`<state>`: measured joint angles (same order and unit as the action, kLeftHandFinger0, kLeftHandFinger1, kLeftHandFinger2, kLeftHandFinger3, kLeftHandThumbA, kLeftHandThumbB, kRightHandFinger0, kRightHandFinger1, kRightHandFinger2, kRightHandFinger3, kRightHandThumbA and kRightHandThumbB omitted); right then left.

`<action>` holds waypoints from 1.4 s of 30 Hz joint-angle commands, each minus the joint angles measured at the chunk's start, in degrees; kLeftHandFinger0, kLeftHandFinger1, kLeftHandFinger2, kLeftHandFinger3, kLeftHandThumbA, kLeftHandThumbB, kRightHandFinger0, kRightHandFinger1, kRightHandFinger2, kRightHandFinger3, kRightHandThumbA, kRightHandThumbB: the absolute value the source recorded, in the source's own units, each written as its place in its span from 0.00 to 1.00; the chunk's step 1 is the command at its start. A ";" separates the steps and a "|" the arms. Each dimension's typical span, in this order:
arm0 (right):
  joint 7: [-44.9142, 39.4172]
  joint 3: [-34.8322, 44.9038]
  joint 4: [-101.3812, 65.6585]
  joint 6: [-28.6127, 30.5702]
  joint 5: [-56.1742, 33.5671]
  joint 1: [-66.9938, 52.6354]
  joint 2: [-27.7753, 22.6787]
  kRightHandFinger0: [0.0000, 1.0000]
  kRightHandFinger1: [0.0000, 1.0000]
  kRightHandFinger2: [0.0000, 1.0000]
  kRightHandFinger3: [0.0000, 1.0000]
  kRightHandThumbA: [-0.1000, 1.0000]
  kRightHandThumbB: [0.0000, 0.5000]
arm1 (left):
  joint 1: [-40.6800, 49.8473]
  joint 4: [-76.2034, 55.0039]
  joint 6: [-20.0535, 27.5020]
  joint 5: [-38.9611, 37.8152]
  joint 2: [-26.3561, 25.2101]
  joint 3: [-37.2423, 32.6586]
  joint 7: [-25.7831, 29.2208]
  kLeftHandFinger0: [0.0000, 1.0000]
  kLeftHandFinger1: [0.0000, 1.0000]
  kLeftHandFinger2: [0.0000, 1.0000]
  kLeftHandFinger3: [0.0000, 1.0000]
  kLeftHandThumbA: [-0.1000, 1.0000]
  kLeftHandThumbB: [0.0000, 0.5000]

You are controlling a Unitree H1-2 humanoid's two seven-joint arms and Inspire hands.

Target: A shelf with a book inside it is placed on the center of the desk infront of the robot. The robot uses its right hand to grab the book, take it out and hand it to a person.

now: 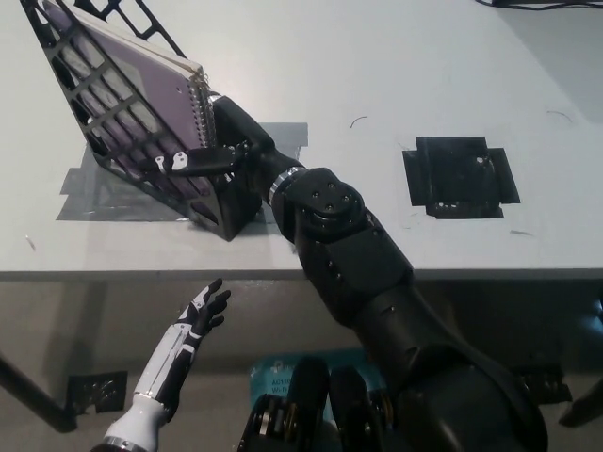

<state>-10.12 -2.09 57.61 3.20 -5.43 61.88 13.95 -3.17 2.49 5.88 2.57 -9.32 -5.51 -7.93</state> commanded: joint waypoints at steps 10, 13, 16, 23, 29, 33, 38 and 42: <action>-1.65 -0.02 0.39 5.29 -0.33 5.95 1.24 1.00 1.00 1.00 1.00 1.00 0.72 | -1.27 -1.41 0.90 -0.27 -0.98 0.17 -1.02 1.00 1.00 1.00 1.00 1.00 0.56; -4.41 0.79 0.43 1.84 -2.38 5.95 1.26 0.10 0.16 0.21 0.33 0.89 0.57 | -0.98 -2.31 -0.31 -0.68 -1.13 0.25 -1.29 1.00 1.00 1.00 1.00 1.00 0.56; -3.70 -0.41 -2.58 -1.91 -1.23 4.71 1.74 0.00 0.00 0.00 0.01 0.84 0.35 | -0.97 -2.27 -0.09 -0.56 -1.08 0.31 -1.11 1.00 1.00 1.00 1.00 1.00 0.58; -2.83 -2.83 -4.58 -4.53 1.10 3.27 1.13 0.00 0.00 0.00 0.00 0.98 0.15 | -1.95 -1.83 0.66 0.21 -1.53 -0.04 -1.25 1.00 1.00 1.00 1.00 1.00 0.61; -2.38 -2.43 -5.43 -4.91 0.26 2.13 0.87 0.00 0.00 0.00 0.00 1.00 0.18 | -2.30 -1.94 0.03 -0.05 -1.66 -0.09 -1.50 1.00 1.00 1.00 1.00 1.00 0.62; -1.92 -1.70 -6.51 -3.82 -0.55 1.26 1.15 0.00 0.00 0.00 0.00 1.00 0.18 | -2.55 -1.58 0.61 -0.03 -1.60 -0.04 -1.57 1.00 1.00 1.00 1.00 1.00 0.61; -0.46 0.05 -9.67 -2.34 -2.15 0.07 2.10 0.00 0.00 0.00 0.00 0.98 0.15 | -2.50 -1.46 1.04 -0.11 -1.59 -0.06 -1.71 1.00 1.00 1.00 1.00 1.00 0.60; 2.06 4.85 -18.71 -6.57 -7.28 -0.72 4.21 0.00 0.00 0.00 0.00 1.00 0.34 | -2.37 -1.22 1.35 -0.25 -1.42 0.18 -1.74 1.00 1.00 1.00 1.00 1.00 0.58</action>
<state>-9.33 -1.27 49.20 -1.02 -6.38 59.99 14.73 -4.89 2.18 5.75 2.68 -10.03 -5.64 -9.04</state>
